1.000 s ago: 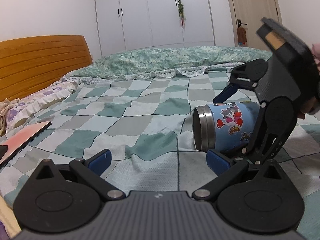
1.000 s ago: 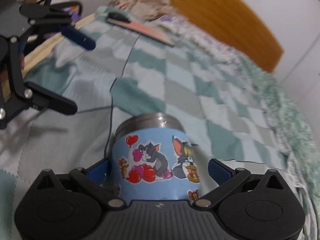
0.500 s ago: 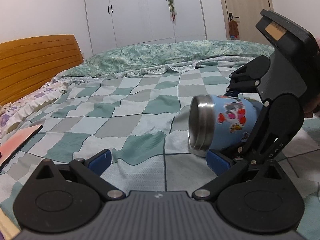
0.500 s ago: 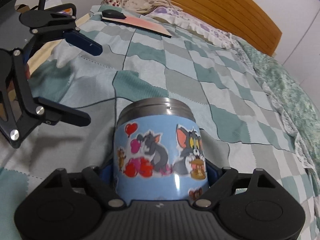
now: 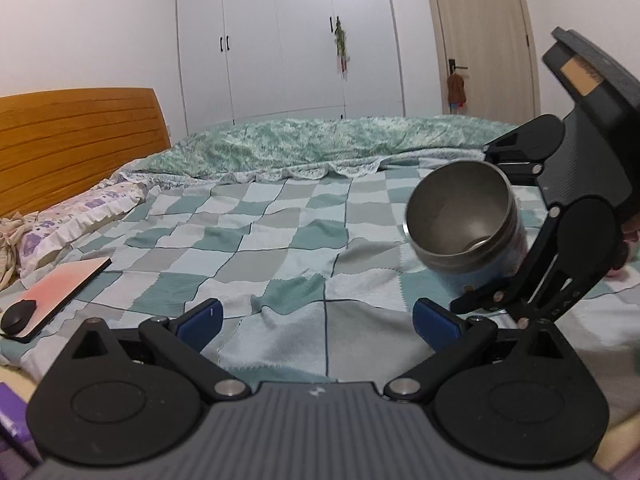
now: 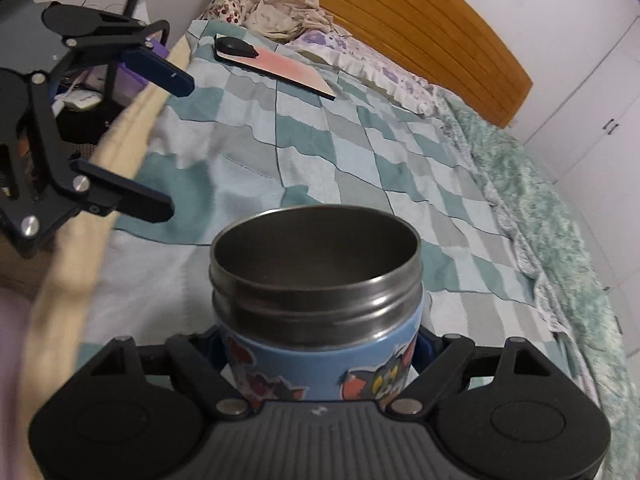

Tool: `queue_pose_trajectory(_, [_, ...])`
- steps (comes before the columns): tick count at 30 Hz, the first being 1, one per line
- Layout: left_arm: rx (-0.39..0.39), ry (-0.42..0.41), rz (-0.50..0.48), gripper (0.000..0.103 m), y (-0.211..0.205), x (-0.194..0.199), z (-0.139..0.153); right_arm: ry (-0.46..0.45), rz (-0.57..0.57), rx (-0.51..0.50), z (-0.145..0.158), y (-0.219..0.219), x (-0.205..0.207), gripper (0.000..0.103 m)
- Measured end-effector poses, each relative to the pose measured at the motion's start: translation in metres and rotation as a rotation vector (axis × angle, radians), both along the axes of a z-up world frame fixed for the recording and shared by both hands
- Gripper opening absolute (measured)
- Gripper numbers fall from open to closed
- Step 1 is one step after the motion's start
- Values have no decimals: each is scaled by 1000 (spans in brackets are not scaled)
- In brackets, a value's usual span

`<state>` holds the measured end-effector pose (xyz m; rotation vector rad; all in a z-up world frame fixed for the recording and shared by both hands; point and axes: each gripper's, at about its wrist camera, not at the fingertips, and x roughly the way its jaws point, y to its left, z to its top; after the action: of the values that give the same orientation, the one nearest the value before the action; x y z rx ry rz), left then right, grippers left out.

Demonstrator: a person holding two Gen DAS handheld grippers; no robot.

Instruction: Flip cup upright

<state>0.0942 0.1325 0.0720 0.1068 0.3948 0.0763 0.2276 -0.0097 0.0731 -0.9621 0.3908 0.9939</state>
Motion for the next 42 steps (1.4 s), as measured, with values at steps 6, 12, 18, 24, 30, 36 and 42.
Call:
queue_pose_trajectory(6, [-22, -32, -52, 103, -15, -45, 10, 8, -100, -63, 14, -30, -67, 83])
queue_pose_trajectory(12, [-50, -26, -115, 103, -33, -81, 5, 106, -212, -137, 0, -58, -112, 83])
queue_pose_trajectory(18, [-67, -29, -134, 103, -38, -107, 0, 226, -301, -182, -36, -53, -112, 83])
queue_pose_trajectory(24, [-87, -15, -96, 103, -30, -117, -3, 236, -341, -145, -51, -30, -93, 83])
queue_pose_trajectory(30, [-75, 10, -93, 103, -33, -113, -4, 271, -360, -60, -51, -41, -86, 85])
queue_pose_trajectory(36, [-80, 31, -95, 103, -50, -113, -4, 288, -367, 252, -16, -94, -109, 103])
queue_pose_trajectory(42, [-106, 92, -98, 103, -85, -95, -1, 252, -477, 534, -14, -184, -132, 103])
